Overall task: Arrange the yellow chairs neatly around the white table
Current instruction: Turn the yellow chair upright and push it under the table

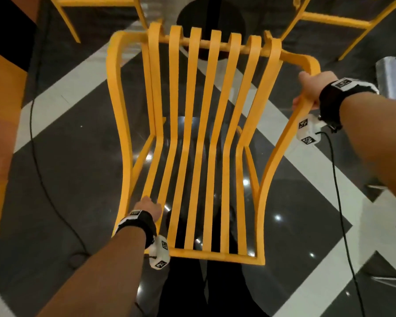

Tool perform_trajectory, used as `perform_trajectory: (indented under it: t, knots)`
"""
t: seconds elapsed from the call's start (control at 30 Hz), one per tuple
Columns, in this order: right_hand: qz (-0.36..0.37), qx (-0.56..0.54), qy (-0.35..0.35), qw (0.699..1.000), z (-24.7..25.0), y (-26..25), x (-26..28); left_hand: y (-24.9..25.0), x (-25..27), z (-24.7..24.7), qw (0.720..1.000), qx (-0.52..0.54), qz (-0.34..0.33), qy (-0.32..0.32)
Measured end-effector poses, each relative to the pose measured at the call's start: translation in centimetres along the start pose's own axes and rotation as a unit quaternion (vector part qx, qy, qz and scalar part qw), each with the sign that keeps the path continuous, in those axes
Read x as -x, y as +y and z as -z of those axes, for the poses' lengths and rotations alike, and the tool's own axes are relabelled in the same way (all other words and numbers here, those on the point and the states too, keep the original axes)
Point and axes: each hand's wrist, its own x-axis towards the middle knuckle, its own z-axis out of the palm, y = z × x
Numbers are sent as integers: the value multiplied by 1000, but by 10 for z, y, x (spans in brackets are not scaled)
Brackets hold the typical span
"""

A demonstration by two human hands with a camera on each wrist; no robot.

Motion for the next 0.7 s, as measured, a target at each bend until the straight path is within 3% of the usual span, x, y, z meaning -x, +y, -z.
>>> perform_trajectory:
  t: [0.13, 0.33, 0.43, 0.6, 0.7]
  knots:
    - [0, -19, 13, 1000, 2, -12, -5, -20, -19, -30, 998, -36, 36, -34]
    - [5, -14, 19, 1000, 8, -20, -23, -14, -31, -48, 990, -105, 13, -89]
    - [32, -18, 31, 999, 9, -26, -23, -16, -30, -51, 990, -114, 15, -82]
    - [120, 159, 69, 978, 5, -5, 1, -3, 3, -32, 991, -125, -6, -47]
    - [170, 224, -13, 960, -8, 44, 55, 16, 25, -14, 992, -120, -32, -28]
